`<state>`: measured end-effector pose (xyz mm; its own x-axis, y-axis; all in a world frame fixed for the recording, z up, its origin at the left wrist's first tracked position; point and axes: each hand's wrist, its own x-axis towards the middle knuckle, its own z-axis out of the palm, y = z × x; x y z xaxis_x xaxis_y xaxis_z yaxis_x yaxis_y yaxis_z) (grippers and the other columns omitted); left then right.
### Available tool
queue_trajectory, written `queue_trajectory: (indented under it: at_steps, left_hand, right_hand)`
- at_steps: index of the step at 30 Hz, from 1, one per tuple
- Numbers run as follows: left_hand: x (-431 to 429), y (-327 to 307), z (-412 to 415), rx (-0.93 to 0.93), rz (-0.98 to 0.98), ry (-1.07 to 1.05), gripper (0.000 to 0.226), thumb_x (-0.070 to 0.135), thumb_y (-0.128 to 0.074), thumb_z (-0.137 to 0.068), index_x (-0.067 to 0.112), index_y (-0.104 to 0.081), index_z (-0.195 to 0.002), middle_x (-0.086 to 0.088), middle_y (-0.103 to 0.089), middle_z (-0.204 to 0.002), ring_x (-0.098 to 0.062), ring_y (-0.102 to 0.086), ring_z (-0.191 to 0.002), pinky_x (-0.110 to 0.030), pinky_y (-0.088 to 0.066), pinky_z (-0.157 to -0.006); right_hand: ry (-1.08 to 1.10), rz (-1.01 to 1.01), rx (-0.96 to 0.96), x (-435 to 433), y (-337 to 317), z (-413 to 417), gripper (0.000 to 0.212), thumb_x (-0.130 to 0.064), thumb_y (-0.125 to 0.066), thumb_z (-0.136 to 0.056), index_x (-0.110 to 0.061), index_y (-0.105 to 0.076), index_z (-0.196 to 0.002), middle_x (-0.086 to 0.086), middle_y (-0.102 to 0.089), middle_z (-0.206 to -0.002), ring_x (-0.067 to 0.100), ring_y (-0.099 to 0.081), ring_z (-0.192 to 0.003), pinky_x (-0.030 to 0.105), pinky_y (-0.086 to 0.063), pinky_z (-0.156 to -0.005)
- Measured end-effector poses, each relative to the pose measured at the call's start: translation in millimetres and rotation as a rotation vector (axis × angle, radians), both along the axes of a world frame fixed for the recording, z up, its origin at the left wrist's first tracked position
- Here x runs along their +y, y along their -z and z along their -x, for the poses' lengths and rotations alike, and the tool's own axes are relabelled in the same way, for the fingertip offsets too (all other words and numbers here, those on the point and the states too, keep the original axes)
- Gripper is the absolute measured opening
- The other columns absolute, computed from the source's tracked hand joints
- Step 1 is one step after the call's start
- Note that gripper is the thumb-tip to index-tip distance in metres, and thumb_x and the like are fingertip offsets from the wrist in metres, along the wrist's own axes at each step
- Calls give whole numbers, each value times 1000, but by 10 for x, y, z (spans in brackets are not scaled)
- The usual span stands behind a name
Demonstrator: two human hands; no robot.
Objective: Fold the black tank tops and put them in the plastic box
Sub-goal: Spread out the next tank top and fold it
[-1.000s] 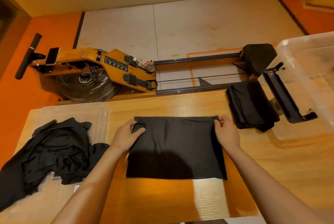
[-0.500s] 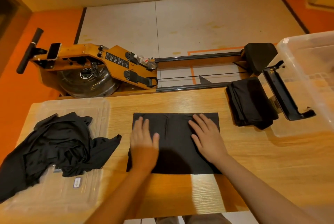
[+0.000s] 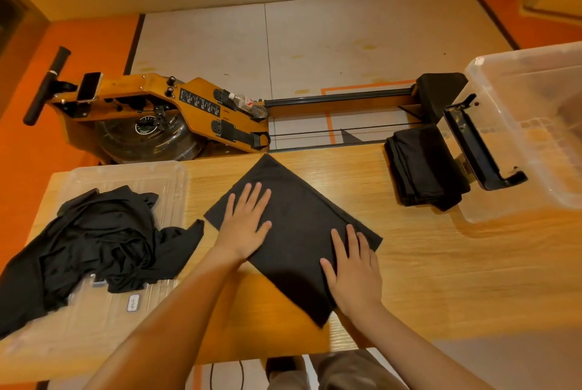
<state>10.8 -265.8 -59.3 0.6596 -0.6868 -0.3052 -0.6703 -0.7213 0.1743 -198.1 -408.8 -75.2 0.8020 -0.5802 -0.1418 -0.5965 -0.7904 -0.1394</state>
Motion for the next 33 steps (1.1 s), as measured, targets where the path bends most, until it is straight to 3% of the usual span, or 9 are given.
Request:
queue_trajectory:
  at_steps: [2,5,9,13,15,18,23,28,33]
  left_hand:
    - [-74,-22,170,-65,76,-83,62,36,-32,-103,22,-1,-154,2,7,-162,-15,15,-147,-40,10,-119]
    - [-174,116,811,-39,174,-197,62,38,-27,-100,17,-5,-154,-3,3,-162,-19,8,-149,-42,-2,-121]
    - [-198,241,1525,41,169,-287,67,46,-31,-94,7,-32,-149,-14,-28,-156,-27,-21,-145,-42,-10,-117]
    - [-64,323,1360,-18,153,-97,66,46,-35,-94,8,-33,-149,-10,-28,-156,-26,-26,-145,-44,-16,-116]
    - [24,321,1118,-13,123,117,67,46,-35,-94,12,-25,-151,-4,-18,-159,-22,-21,-147,-40,-9,-118]
    - [108,261,837,-15,99,262,68,45,-28,-93,22,-7,-153,7,1,-160,-11,3,-149,-32,7,-119]
    - [149,289,971,-69,126,64,66,42,-34,-93,12,-22,-150,-5,-26,-157,-13,-2,-148,-35,-6,-116]
    - [170,334,1299,-90,170,-98,61,42,-35,-96,13,-33,-149,-5,-30,-156,-19,-19,-147,-45,-21,-115]
    - [197,314,1370,-129,200,-109,62,43,-34,-97,10,-32,-149,-7,-28,-157,-22,-24,-146,-46,-22,-115]
  right_hand:
    - [-75,23,-39,16,-44,5,58,-47,-32,-92,-18,-52,-137,13,-52,-139,32,-52,-125,43,-46,-98]
    - [-268,29,-138,-91,11,-166,55,-42,-33,-95,-18,-44,-143,9,-43,-148,27,-32,-139,41,-25,-112]
    - [-476,7,-71,-261,129,-350,53,-40,-31,-96,-21,-40,-145,4,-40,-151,21,-25,-143,39,-19,-113]
    - [-312,-15,-39,-192,173,-159,55,-45,-14,-102,-22,-29,-149,5,-31,-155,21,-21,-145,39,-15,-115]
    - [-163,-65,-51,10,169,-15,59,-47,-7,-102,-18,-28,-150,9,-25,-156,23,-19,-145,38,-11,-116]
    - [-82,-99,-60,279,186,146,62,-50,-13,-101,-14,-31,-148,15,-29,-154,26,-19,-144,36,-6,-116]
    - [-258,-17,-102,167,129,18,61,-45,-31,-95,-14,-35,-147,9,-33,-154,24,-19,-144,38,-7,-116]
    - [-338,1,-29,-248,162,-182,58,-49,-21,-99,-21,-34,-147,5,-37,-152,21,-19,-144,39,-5,-116]
    - [-185,17,-35,-377,93,-58,60,-48,-7,-102,-18,-31,-148,6,-33,-154,25,-19,-144,40,0,-116]
